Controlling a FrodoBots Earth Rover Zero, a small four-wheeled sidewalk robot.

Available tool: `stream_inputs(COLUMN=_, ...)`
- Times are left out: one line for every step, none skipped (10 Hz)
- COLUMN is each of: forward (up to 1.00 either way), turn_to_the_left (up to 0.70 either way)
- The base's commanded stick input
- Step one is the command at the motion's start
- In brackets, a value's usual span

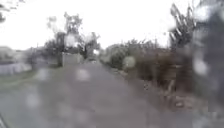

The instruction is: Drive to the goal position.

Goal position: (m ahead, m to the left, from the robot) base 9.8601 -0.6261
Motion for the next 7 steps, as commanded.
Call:
stream_inputs(forward=1.00, turn_to_the_left=0.00)
stream_inputs(forward=1.00, turn_to_the_left=0.00)
stream_inputs(forward=1.00, turn_to_the_left=0.00)
stream_inputs(forward=1.00, turn_to_the_left=0.00)
stream_inputs(forward=1.00, turn_to_the_left=0.00)
stream_inputs(forward=1.00, turn_to_the_left=0.00)
stream_inputs(forward=1.00, turn_to_the_left=0.00)
